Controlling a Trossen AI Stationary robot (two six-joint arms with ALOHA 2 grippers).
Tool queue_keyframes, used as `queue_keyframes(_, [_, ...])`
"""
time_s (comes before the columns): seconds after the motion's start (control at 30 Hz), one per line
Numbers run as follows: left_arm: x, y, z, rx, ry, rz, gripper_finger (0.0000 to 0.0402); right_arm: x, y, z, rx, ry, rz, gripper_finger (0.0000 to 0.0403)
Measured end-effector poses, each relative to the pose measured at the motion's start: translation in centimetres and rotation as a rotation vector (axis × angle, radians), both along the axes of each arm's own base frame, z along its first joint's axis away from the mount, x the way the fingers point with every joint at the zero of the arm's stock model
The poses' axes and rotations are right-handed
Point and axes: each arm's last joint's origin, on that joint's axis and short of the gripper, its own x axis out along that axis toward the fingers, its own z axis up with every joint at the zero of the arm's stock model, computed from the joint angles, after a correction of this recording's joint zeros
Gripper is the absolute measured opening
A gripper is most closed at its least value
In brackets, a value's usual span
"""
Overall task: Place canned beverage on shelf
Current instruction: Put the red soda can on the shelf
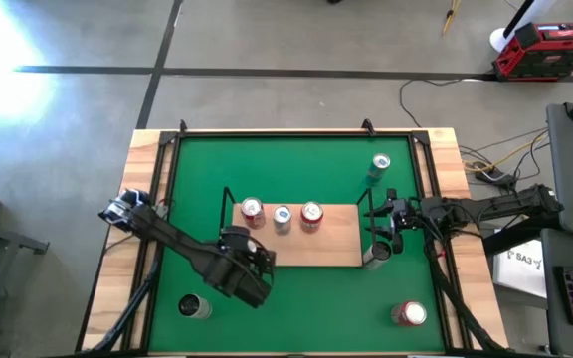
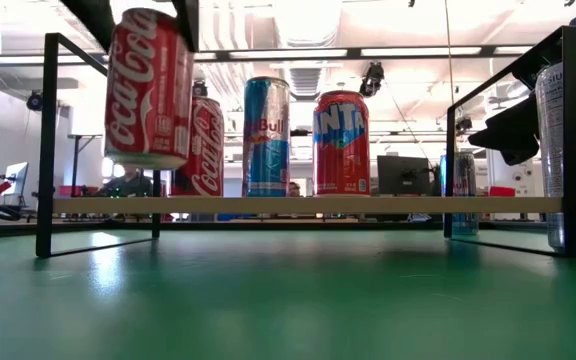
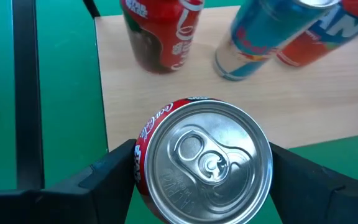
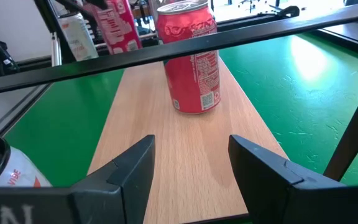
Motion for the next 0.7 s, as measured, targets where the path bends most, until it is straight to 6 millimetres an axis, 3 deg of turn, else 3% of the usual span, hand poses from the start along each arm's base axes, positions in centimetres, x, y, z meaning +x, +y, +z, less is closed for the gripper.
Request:
queue_keyframes(0.3, [0.4, 1.0, -0.4, -0.011, 0.01, 0.041, 0.0286, 0.0, 0.0, 0.0, 0.0, 0.0, 0.0, 0.0196])
queue_keyframes(0.7, [1.1, 1.7, -1.1, -0.042, -0.048, 0.222, 0.0286, 0.0, 0.0, 0.0, 0.0, 0.0, 0.0, 0.0196])
